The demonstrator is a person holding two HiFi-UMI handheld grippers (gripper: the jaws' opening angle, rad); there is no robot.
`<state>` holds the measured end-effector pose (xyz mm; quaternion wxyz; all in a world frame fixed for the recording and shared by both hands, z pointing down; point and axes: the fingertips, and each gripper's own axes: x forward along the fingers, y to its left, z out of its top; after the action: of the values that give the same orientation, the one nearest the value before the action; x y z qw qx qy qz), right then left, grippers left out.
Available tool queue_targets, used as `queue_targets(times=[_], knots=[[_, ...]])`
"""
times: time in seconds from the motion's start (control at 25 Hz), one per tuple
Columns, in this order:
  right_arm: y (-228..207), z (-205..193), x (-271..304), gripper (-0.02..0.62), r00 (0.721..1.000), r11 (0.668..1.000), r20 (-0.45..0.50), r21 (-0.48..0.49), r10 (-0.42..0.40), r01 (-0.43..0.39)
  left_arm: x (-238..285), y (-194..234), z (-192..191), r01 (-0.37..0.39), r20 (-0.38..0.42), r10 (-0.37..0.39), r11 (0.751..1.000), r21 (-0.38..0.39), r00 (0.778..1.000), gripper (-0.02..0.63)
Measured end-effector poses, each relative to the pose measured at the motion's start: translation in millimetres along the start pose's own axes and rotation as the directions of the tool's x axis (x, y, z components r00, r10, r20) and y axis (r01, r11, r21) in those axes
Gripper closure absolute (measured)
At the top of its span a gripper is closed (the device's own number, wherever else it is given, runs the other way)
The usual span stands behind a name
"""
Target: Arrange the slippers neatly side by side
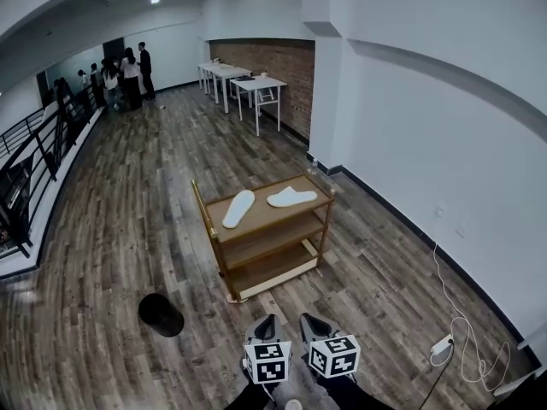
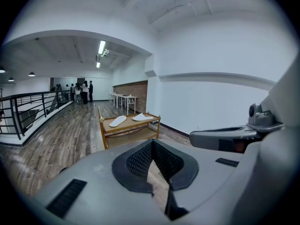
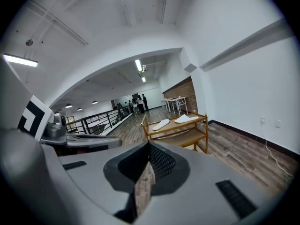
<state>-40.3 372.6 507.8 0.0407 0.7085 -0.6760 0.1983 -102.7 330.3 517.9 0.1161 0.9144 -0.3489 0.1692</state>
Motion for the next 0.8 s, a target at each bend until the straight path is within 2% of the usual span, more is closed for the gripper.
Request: queue_targets(times=[0.2, 0.4, 0.8], knots=[[-13, 19, 14, 0.597, 1.0, 1.0, 0.024, -0.012, 0.016, -0.016, 13, -2, 16, -0.024, 0.014, 0.024, 0.999, -0.029, 1.0, 0.607], [-20, 16, 22, 0.597, 0.999, 0.999, 0.01, -0.006, 0.031, -0.031, 26, -3, 3, -0.042, -0.012, 0.041, 0.998, -0.057, 0.999, 0.607], [-32, 25, 29, 0.597, 0.999, 0.999, 0.009, -0.001, 0.032, -0.032, 35, -2, 19, -0.06, -0.008, 0.06, 0.996, -0.061, 0.998, 0.607]])
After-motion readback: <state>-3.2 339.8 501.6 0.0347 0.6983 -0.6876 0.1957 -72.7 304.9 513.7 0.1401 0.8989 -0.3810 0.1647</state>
